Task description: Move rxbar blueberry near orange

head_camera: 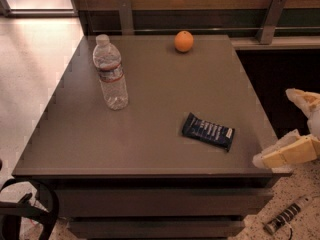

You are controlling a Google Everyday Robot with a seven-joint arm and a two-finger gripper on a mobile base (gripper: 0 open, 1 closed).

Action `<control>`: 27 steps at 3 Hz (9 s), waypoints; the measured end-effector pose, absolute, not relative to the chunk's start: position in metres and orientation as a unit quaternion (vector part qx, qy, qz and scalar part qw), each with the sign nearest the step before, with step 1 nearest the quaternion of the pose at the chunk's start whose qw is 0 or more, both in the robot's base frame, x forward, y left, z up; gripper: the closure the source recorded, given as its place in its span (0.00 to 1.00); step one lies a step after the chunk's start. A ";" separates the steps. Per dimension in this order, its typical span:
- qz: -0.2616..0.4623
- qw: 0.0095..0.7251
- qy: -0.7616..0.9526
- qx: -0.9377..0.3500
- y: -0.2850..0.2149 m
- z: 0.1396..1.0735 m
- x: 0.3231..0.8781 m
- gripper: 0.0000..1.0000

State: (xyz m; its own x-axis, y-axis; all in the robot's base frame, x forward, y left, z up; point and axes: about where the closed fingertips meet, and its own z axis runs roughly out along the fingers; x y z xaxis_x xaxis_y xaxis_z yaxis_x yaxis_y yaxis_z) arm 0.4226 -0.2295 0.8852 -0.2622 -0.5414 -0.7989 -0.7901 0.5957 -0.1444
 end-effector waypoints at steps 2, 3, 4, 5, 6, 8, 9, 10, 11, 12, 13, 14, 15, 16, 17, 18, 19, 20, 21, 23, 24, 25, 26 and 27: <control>0.221 0.512 0.728 -0.398 -0.195 0.893 0.451 0.00; 0.222 0.513 0.727 -0.399 -0.193 0.893 0.451 0.00; 0.238 0.519 0.720 -0.393 -0.179 0.876 0.451 0.00; 0.253 0.530 0.711 -0.388 -0.161 0.859 0.454 0.00; 0.255 0.532 0.710 -0.384 -0.147 0.843 0.457 0.00; 0.237 0.520 0.724 -0.387 -0.129 0.805 0.460 0.03; 0.240 0.519 0.725 -0.385 -0.126 0.798 0.459 0.26; 0.240 0.519 0.725 -0.385 -0.126 0.804 0.459 0.50; 0.240 0.519 0.725 -0.385 -0.126 0.807 0.459 0.74; 0.240 0.519 0.725 -0.385 -0.126 0.809 0.459 0.97; 0.240 0.519 0.725 -0.385 -0.126 0.809 0.459 1.00; 0.240 0.519 0.725 -0.385 -0.126 0.809 0.459 1.00; 0.228 0.515 0.735 -0.378 -0.139 0.817 0.466 1.00; 0.207 0.511 0.753 -0.359 -0.171 0.835 0.488 1.00; 0.184 0.516 0.769 -0.328 -0.215 0.851 0.522 1.00; 0.163 0.525 0.780 -0.299 -0.256 0.862 0.566 1.00; 0.142 0.536 0.783 -0.283 -0.289 0.875 0.613 1.00; 0.120 0.548 0.780 -0.278 -0.308 0.893 0.661 1.00; 0.108 0.563 0.771 -0.277 -0.313 0.907 0.708 1.00; 0.116 0.609 0.740 -0.260 -0.291 0.904 0.776 1.00; 0.125 0.619 0.728 -0.267 -0.260 0.900 0.792 1.00; 0.123 0.612 0.735 -0.267 -0.233 0.888 0.802 0.78; 0.124 0.613 0.733 -0.268 -0.234 0.890 0.802 0.55; 0.126 0.612 0.733 -0.269 -0.231 0.889 0.802 0.31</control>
Offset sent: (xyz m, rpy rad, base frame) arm 0.0443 0.0483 0.0061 0.3293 -0.1328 0.0684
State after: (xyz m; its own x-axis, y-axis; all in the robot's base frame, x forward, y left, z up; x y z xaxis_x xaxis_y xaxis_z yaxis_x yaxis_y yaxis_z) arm 0.8020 -0.2314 0.8889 -0.1060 -0.2405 -0.9649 -0.5480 0.8238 -0.1451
